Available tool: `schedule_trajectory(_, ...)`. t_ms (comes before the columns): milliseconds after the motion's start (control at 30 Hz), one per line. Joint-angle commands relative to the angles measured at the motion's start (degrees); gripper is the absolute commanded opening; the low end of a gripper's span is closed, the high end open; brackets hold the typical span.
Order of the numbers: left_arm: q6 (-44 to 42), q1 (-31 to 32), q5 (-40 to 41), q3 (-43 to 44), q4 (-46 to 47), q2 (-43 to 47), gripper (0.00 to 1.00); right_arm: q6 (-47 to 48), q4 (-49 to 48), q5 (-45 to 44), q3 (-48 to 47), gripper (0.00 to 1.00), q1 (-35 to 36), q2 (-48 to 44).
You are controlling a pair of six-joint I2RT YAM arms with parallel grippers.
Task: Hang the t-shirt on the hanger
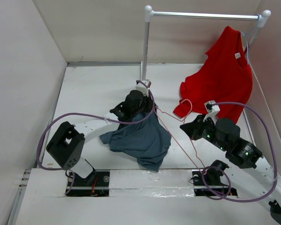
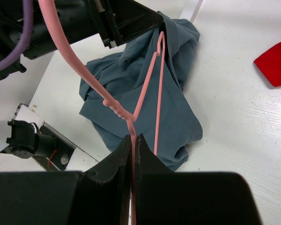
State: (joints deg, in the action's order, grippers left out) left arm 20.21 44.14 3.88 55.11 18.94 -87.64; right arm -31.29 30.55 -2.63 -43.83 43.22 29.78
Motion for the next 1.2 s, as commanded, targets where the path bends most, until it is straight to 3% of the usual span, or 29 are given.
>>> schedule_trajectory(0,0.1,-0.02,-1.5,0.96,1.19,4.31,0.0,1.14,-4.61,-0.79,0.41,0.0,0.37,1.42)
schedule_trajectory(233,1.5,0.51,-7.56,-1.24,1.45,8.44,0.0,1.49,-13.39,-0.71,4.28,0.0,0.37,4.76)
schedule_trajectory(567,2.47,5.42,-10.91,-0.71,-1.7,18.72,0.0,0.61,-52.12,5.08,12.11,0.0,0.37,17.4)
schedule_trajectory(833,2.73,8.06,-12.22,-0.44,-4.88,23.21,0.0,1.05,-72.17,1.16,12.37,0.0,0.9,29.01)
schedule_trajectory(1000,0.28,10.69,-13.98,1.3,-6.1,21.55,0.0,2.19,-81.5,-0.7,10.09,0.0,3.35,39.1)
schedule_trajectory(1067,-2.17,12.45,-13.9,3.24,-8.12,20.93,0.0,2.55,-89.03,-3.23,10.78,0.0,4.85,41.4)
schedule_trajectory(1167,-4.03,18.16,-5.58,4.3,-11.27,20.31,0.01,1.76,-91.36,-4.13,12.01,0.0,5.38,41.86)
